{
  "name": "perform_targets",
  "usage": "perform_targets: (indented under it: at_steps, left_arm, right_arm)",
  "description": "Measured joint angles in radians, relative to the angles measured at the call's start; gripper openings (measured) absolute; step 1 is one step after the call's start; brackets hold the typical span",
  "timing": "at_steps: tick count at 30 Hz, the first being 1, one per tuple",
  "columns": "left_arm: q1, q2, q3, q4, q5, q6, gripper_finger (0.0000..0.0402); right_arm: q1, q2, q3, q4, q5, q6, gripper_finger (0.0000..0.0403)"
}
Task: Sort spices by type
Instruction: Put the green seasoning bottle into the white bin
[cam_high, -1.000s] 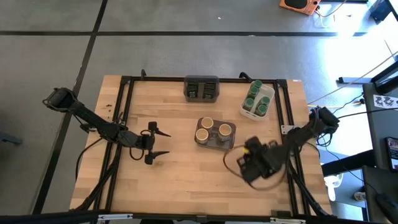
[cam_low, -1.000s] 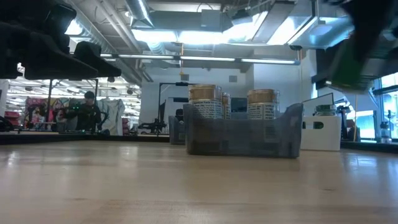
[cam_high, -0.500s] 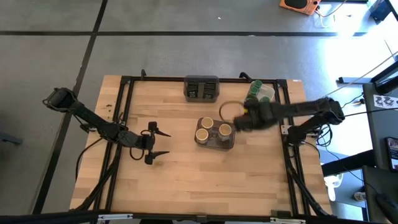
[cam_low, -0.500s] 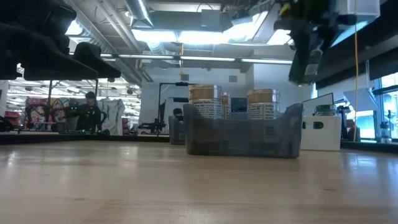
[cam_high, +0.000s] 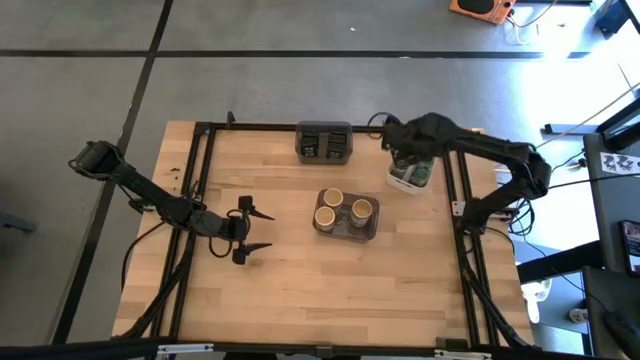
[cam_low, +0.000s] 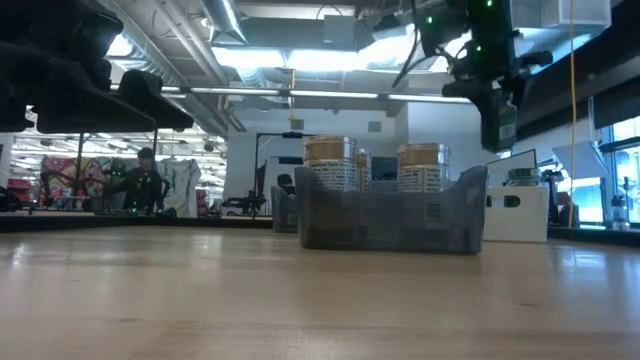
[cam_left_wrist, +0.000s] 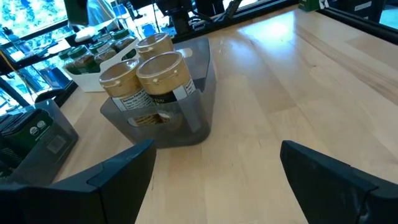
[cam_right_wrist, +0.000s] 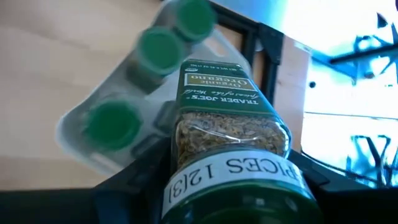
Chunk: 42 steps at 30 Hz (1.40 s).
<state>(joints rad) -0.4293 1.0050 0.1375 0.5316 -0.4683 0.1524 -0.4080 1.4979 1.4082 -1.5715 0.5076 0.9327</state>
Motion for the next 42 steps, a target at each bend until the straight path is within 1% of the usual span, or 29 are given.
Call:
perform_targets:
  at_steps: [4,7,12,17,30,36,39,42]
  left_arm:
    - [0.000,0.000,0.000,0.000,0.000,0.001,0.0343]
    - [0.000,0.000,0.000,0.000,0.000,0.004,0.0343]
    - [0.000,0.000,0.000,0.001,0.000,0.011,0.0343]
    - [0.000,0.000,0.000,0.002,0.000,0.027,0.0343]
    - [0.000,0.000,0.000,0.002,0.000,0.030,0.0343]
    - [0.000,0.000,0.000,0.003,0.000,0.030,0.0343]
    - [0.000,0.000,0.000,0.003,0.000,0.030,0.0343]
    - [0.000,0.000,0.000,0.003,0.000,0.030,0.0343]
  right_arm:
    - [-0.105,0.000,0.000,0.003,0.001,-0.050,0.0204]
    - [-0.174,0.000,-0.020,0.036,-0.005,-0.071,0.0204]
    - [-0.274,0.001,-0.085,0.134,-0.063,-0.102,0.0204]
    - [-0.333,0.001,-0.154,0.242,-0.118,-0.146,0.0204]
    - [-0.407,0.001,-0.355,0.468,-0.231,-0.158,0.0204]
    - [-0.406,0.002,-0.404,0.552,-0.240,-0.158,0.0206]
    - [-0.406,0.002,-0.407,0.565,-0.240,-0.159,0.0217]
    - [-0.404,0.002,-0.407,0.562,-0.239,-0.160,0.0238]
